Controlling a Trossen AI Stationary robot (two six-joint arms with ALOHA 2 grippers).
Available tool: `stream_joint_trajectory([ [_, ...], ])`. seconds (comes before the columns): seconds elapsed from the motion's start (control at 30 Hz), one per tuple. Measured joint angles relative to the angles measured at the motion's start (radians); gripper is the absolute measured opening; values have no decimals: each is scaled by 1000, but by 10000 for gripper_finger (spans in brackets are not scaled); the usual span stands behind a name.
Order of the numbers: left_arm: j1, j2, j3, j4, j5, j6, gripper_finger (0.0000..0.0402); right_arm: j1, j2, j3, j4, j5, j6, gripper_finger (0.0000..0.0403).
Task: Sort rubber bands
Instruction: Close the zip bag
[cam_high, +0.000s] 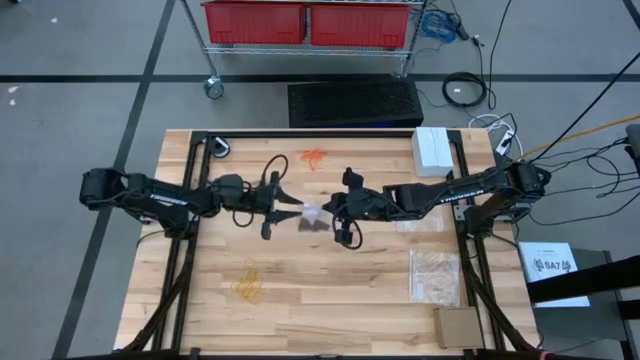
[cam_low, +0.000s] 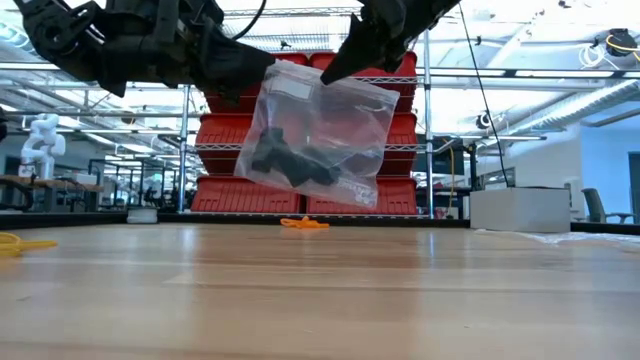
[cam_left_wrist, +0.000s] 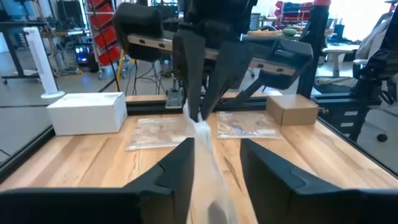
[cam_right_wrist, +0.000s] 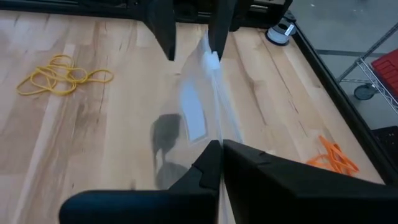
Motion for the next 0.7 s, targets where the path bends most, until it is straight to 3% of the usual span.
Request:
stream_joint_trajectory([
  [0.3,1,0,0,22,-1,2,13,1,0,0,-2,-3,4,0],
  [0.5,1,0,0,24,-7,10,6,1,0,0,-2,-3,25,8],
  [0.7,1,0,0,20,-7,10,4,0,-4,60,-7,-3,60,58],
])
